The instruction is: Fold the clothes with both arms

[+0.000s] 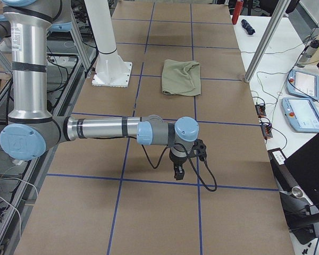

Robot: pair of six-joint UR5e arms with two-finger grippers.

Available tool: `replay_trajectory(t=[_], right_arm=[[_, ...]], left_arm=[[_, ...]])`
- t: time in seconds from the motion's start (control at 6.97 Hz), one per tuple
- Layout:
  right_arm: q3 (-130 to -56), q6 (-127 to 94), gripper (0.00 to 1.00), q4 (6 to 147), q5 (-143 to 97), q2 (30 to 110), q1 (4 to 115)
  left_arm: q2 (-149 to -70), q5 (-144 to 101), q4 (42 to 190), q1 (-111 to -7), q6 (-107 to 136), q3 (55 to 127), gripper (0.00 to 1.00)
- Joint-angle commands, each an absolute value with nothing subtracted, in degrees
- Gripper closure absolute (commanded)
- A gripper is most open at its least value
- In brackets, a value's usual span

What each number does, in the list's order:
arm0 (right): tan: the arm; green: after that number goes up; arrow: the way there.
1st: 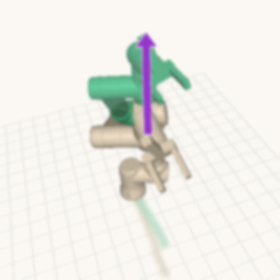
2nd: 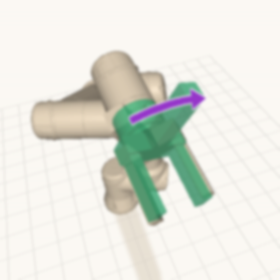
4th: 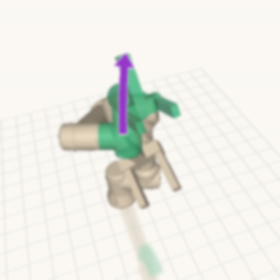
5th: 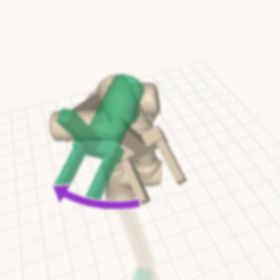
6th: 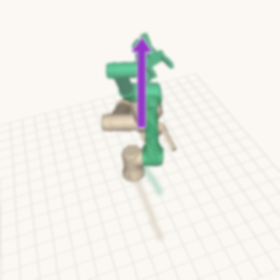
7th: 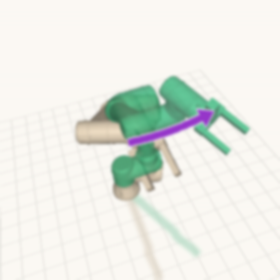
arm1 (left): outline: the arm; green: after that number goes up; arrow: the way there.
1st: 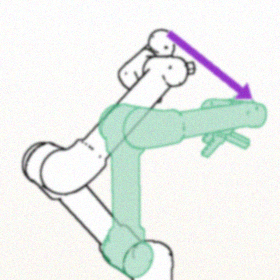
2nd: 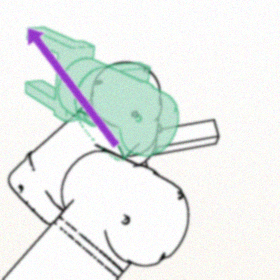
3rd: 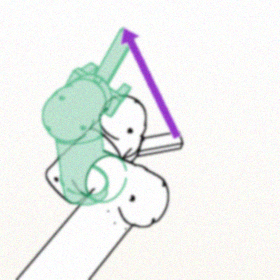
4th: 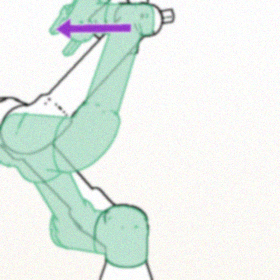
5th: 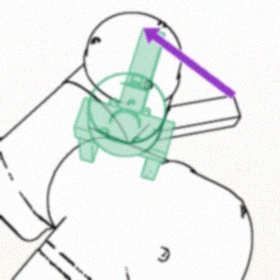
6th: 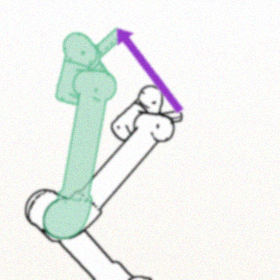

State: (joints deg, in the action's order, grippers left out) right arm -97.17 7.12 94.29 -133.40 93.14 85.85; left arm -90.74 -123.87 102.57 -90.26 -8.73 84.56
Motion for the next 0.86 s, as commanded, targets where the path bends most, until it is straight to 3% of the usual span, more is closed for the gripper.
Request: replay_trajectory(t=[0.0, 0.72], right_arm=[[-97.5, 4.4, 0.0, 94.3, -133.5, 93.2, 86.0], [-98.7, 4.4, 0.0, 94.2, -133.9, 95.6, 87.2]], left_arm=[[-89.6, -131.2, 94.2, -90.3, -4.5, 93.3, 0.0], [-87.3, -136.7, 94.8, -90.3, -4.8, 95.3, 0.0]])
